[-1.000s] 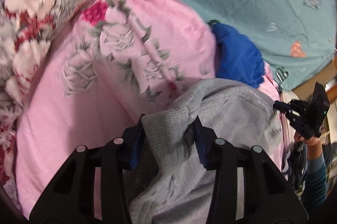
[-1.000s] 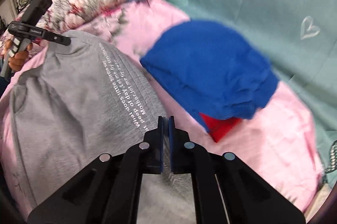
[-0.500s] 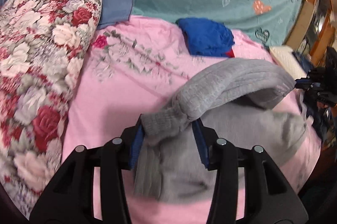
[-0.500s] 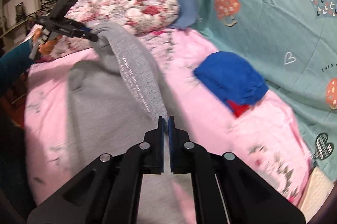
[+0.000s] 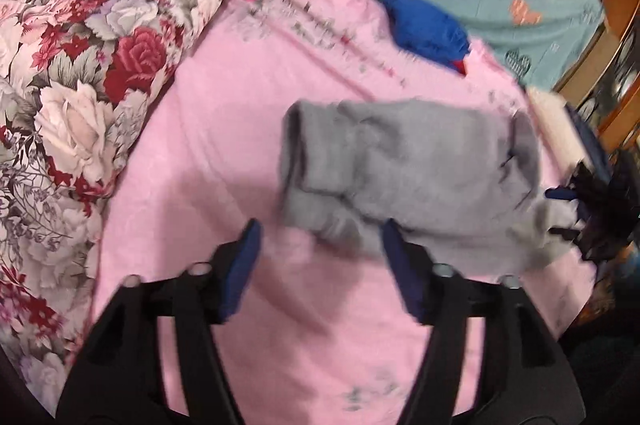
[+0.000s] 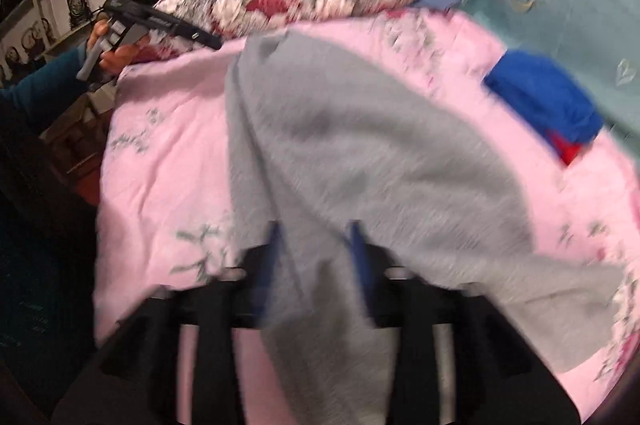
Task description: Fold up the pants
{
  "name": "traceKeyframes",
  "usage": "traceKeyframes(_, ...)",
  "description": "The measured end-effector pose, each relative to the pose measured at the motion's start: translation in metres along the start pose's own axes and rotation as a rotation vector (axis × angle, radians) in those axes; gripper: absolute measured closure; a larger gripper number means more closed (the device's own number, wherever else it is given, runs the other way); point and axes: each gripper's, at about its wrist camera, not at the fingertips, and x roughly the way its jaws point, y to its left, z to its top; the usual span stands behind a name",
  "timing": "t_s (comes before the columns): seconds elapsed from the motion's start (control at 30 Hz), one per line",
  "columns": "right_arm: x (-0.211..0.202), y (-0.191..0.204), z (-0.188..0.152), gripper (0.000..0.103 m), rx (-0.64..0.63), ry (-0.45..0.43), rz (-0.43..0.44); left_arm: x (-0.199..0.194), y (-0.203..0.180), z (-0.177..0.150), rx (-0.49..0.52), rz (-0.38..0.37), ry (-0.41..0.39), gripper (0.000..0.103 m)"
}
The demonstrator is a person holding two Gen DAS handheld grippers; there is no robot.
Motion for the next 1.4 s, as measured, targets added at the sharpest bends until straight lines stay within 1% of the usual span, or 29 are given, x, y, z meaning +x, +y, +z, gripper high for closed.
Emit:
traceKeyframes(0.03, 0.001, 0.005, 0.004, 0.051, -0.045, -0.014, -0.023, 0.002, -0.003, 0.003, -0.02, -0.028, -0.01, 0.027)
traceKeyframes(0.1, 0.014, 0.011, 0.007, 0.051, -0.101, 0.009, -0.056, 0.013, -0.006, 0.01, -0.069, -0.078, -0.002, 0.027)
traceKeyframes(0.13, 0.026, 0.014, 0.009, 0.051, -0.127, 0.036, -0.083, 0.019, -0.007, 0.013, -0.087, -0.087, 0.008, 0.027)
traceKeyframes(0.27, 0.067, 0.013, 0.012, 0.052, -0.222, 0.118, -0.12, 0.056, -0.002, 0.023, -0.185, -0.11, 0.073, 0.029)
traceKeyframes(0.3, 0.074, 0.013, 0.011, 0.058, -0.235, 0.131, -0.127, 0.062, 0.0, 0.024, -0.211, -0.115, 0.082, 0.03)
traceKeyframes(0.33, 0.081, 0.011, 0.011, 0.076, -0.239, 0.151, -0.124, 0.065, 0.003, 0.025, -0.237, -0.115, 0.085, 0.032)
traceKeyframes(0.37, 0.085, 0.008, 0.012, 0.086, -0.221, 0.168, -0.114, 0.067, 0.004, 0.026, -0.257, -0.104, 0.084, 0.042)
traceKeyframes(0.4, 0.083, 0.004, 0.015, 0.089, -0.188, 0.166, -0.098, 0.066, 0.004, 0.027, -0.262, -0.092, 0.079, 0.055)
traceKeyframes(0.47, 0.069, -0.001, 0.023, 0.092, -0.153, 0.128, -0.076, 0.059, 0.004, 0.031, -0.27, -0.098, 0.067, 0.065)
traceKeyframes(0.5, 0.059, -0.003, 0.028, 0.092, -0.135, 0.106, -0.07, 0.053, 0.004, 0.033, -0.274, -0.109, 0.058, 0.069)
traceKeyframes(0.57, 0.036, -0.008, 0.038, 0.092, -0.097, 0.059, -0.047, 0.038, -0.002, 0.038, -0.25, -0.112, 0.021, 0.071)
traceKeyframes(0.63, 0.019, -0.004, 0.043, 0.092, -0.08, 0.028, -0.027, 0.023, -0.011, 0.041, -0.209, -0.093, -0.01, 0.072)
traceKeyframes(0.7, 0.012, 0.002, 0.043, 0.092, -0.057, 0.016, 0.019, 0.015, -0.015, 0.038, -0.173, -0.062, -0.016, 0.072)
traceKeyframes(0.77, 0.023, 0.013, 0.036, 0.092, -0.059, 0.054, 0.052, 0.017, -0.015, 0.029, -0.155, -0.026, 0.004, 0.072)
traceKeyframes(0.83, 0.043, 0.03, 0.02, 0.091, -0.085, 0.116, 0.041, 0.033, -0.011, 0.016, -0.139, 0.042, 0.075, 0.07)
traceKeyframes(0.9, 0.072, 0.041, 0.004, 0.086, -0.094, 0.193, 0.028, 0.055, -0.009, -0.001, -0.116, 0.137, 0.155, 0.059)
traceKeyframes(0.93, 0.075, 0.044, 0.001, 0.077, -0.087, 0.173, 0.022, 0.061, -0.008, -0.008, -0.102, 0.17, 0.171, 0.056)
traceKeyframes(0.97, 0.073, 0.043, 0.001, 0.072, -0.076, 0.16, 0.023, 0.058, -0.007, -0.011, -0.093, 0.179, 0.159, 0.051)
traceKeyframes(1.0, 0.069, 0.039, 0.003, 0.065, -0.05, 0.172, 0.053, 0.05, -0.006, -0.011, -0.098, 0.176, 0.143, 0.049)
traceKeyframes(1.03, 0.058, 0.028, 0.005, 0.056, 0.007, 0.16, 0.109, 0.043, -0.006, -0.009, -0.102, 0.168, 0.134, 0.049)
traceKeyframes(1.07, 0.04, 0.014, 0.007, 0.055, 0.059, 0.114, 0.126, 0.032, -0.008, -0.004, -0.093, 0.166, 0.114, 0.049)
traceKeyframes(1.1, 0.025, 0.001, 0.009, 0.055, 0.09, 0.087, 0.107, 0.022, -0.011, 0.0, -0.074, 0.178, 0.095, 0.049)
traceKeyframes(1.13, 0.007, -0.02, 0.01, 0.055, 0.134, 0.063, 0.059, 0.014, -0.016, 0.004, -0.051, 0.204, 0.073, 0.049)
traceKeyframes(1.17, -0.011, -0.048, 0.01, 0.051, 0.204, 0.043, -0.001, 0.004, -0.023, 0.01, -0.024, 0.231, 0.038, 0.049)
traceKeyframes(1.23, -0.035, -0.111, 0.005, 0.045, 0.397, 0.029, -0.123, -0.012, -0.037, 0.022, 0.009, 0.206, -0.018, 0.047)
traceKeyframes(1.27, -0.042, -0.147, 0.0, 0.038, 0.525, 0.043, -0.198, -0.018, -0.046, 0.028, 0.026, 0.182, -0.048, 0.045)
traceKeyframes(1.3, -0.044, -0.174, -0.005, 0.032, 0.627, 0.088, -0.262, -0.021, -0.055, 0.033, 0.042, 0.157, -0.07, 0.041)
traceKeyframes(1.37, -0.038, -0.229, -0.013, 0.029, 0.813, 0.184, -0.393, -0.012, -0.082, 0.042, 0.086, 0.089, -0.094, 0.037)
traceKeyframes(1.4, -0.031, -0.248, -0.013, 0.029, 0.857, 0.202, -0.425, -0.004, -0.094, 0.043, 0.112, 0.058, -0.087, 0.036)
